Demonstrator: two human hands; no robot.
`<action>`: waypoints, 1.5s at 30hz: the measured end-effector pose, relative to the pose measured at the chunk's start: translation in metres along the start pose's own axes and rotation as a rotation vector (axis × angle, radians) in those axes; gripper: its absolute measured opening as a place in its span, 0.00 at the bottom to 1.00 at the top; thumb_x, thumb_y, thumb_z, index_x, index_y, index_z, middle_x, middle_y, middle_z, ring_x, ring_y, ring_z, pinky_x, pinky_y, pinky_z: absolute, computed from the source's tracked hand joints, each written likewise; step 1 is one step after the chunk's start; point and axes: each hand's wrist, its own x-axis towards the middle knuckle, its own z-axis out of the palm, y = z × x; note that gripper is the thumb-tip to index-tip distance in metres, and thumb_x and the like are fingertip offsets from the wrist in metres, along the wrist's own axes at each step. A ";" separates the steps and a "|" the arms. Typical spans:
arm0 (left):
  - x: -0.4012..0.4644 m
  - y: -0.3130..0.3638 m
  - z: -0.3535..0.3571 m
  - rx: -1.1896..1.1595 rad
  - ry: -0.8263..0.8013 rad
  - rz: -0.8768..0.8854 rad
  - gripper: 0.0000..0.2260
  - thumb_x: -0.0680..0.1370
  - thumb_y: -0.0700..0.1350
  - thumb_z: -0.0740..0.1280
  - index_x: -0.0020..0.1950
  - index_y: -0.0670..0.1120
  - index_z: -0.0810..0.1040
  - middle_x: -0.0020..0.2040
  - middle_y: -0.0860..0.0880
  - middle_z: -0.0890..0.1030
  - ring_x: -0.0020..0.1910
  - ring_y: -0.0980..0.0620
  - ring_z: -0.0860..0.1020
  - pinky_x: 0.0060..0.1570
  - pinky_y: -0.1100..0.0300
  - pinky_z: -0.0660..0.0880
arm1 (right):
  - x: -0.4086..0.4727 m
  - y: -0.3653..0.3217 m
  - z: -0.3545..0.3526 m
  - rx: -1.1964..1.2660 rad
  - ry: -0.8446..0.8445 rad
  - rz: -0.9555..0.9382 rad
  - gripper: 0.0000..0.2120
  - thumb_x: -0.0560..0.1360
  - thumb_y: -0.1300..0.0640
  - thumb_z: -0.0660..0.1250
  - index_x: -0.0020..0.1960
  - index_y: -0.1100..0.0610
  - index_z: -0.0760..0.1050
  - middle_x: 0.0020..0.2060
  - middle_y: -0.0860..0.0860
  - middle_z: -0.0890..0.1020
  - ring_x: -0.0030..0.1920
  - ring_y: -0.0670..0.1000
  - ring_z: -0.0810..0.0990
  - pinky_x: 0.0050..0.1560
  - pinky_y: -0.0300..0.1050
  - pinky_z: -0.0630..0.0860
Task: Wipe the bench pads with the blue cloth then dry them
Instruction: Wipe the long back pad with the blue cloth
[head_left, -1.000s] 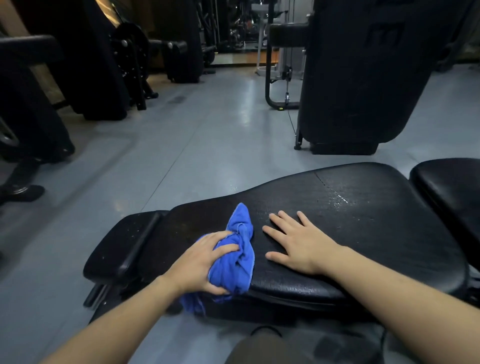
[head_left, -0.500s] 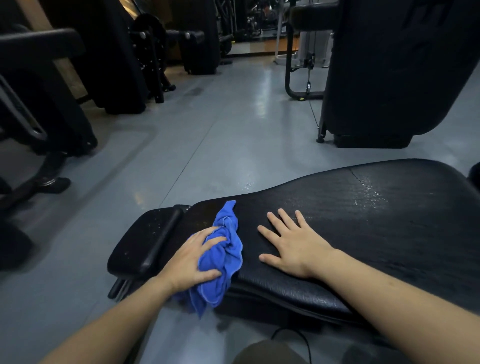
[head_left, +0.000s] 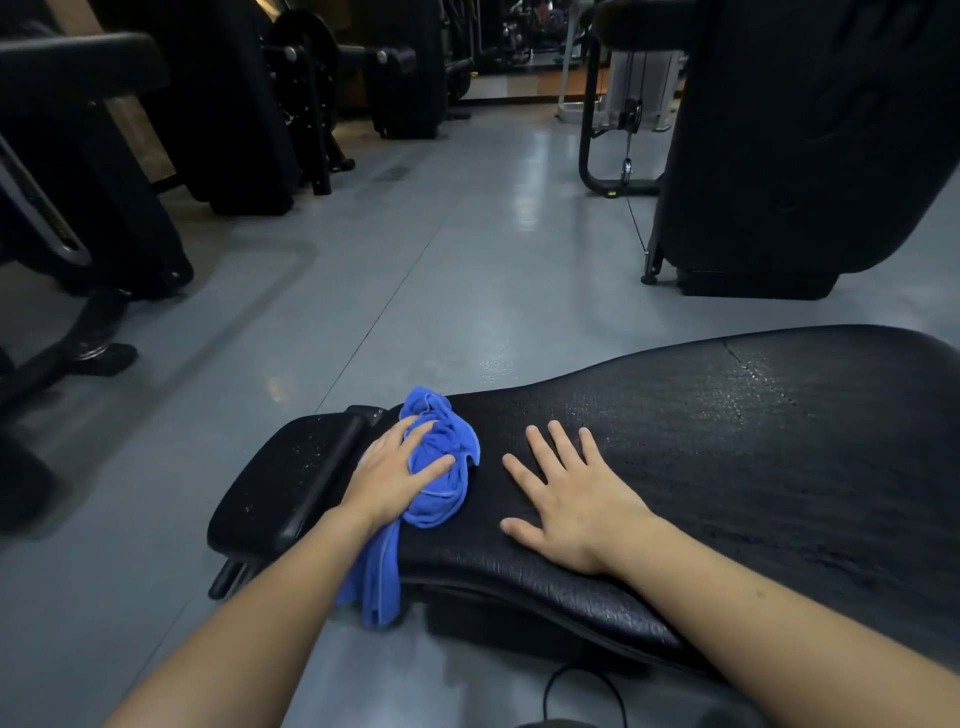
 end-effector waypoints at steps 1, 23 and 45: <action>0.006 0.001 0.000 0.010 -0.009 -0.011 0.28 0.78 0.64 0.62 0.77 0.61 0.61 0.78 0.57 0.60 0.76 0.52 0.61 0.75 0.53 0.59 | 0.000 0.000 0.000 -0.001 0.003 0.001 0.44 0.72 0.28 0.30 0.82 0.50 0.38 0.80 0.61 0.38 0.79 0.64 0.35 0.76 0.68 0.40; 0.144 0.145 0.026 -0.067 -0.468 0.064 0.16 0.76 0.69 0.63 0.60 0.66 0.75 0.63 0.56 0.80 0.62 0.51 0.77 0.67 0.54 0.69 | 0.008 -0.005 0.003 0.080 0.080 -0.040 0.40 0.79 0.30 0.43 0.82 0.53 0.43 0.79 0.66 0.40 0.79 0.67 0.36 0.75 0.68 0.37; 0.142 0.120 0.032 -0.123 -0.390 0.091 0.26 0.73 0.70 0.63 0.70 0.64 0.72 0.64 0.58 0.79 0.65 0.52 0.75 0.70 0.52 0.66 | 0.010 -0.005 0.000 0.098 0.052 -0.021 0.39 0.79 0.31 0.44 0.82 0.51 0.43 0.80 0.65 0.40 0.79 0.65 0.36 0.76 0.66 0.37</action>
